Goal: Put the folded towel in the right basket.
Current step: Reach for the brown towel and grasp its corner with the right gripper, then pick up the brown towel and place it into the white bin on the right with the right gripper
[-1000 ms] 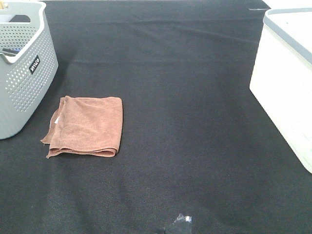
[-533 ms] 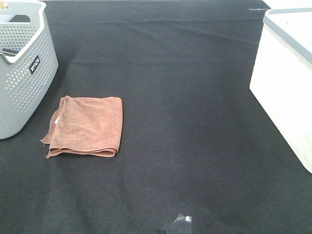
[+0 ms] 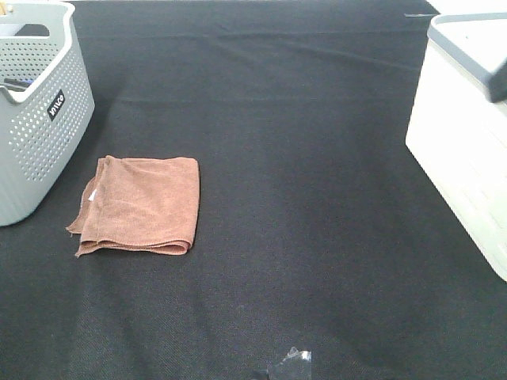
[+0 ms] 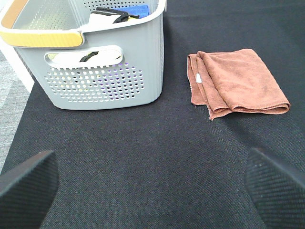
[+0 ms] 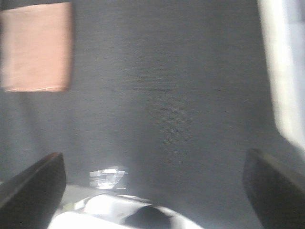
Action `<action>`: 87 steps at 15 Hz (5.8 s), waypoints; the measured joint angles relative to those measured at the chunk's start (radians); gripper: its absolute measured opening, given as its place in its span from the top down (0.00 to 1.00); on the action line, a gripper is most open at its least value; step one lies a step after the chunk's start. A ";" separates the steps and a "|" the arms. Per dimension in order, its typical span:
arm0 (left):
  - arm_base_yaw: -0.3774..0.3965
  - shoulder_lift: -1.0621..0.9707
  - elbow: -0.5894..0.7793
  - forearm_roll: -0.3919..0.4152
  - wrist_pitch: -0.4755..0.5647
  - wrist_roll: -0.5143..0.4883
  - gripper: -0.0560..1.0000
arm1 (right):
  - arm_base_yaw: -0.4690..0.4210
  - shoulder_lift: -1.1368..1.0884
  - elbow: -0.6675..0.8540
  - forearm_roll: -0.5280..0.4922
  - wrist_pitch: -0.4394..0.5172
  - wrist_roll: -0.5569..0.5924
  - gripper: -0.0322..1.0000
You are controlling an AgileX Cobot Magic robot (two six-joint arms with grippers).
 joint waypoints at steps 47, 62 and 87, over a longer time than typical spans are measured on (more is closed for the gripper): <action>0.000 0.000 0.000 0.000 0.000 0.000 0.01 | 0.652 1.448 -0.911 0.619 -0.394 -0.085 0.09; 0.000 0.000 0.000 0.000 0.000 0.000 0.01 | 0.704 1.451 -1.044 0.436 -0.185 -0.085 0.77; 0.000 0.000 0.000 0.000 0.000 0.000 0.01 | -0.137 0.563 -0.761 -0.232 0.088 0.036 0.77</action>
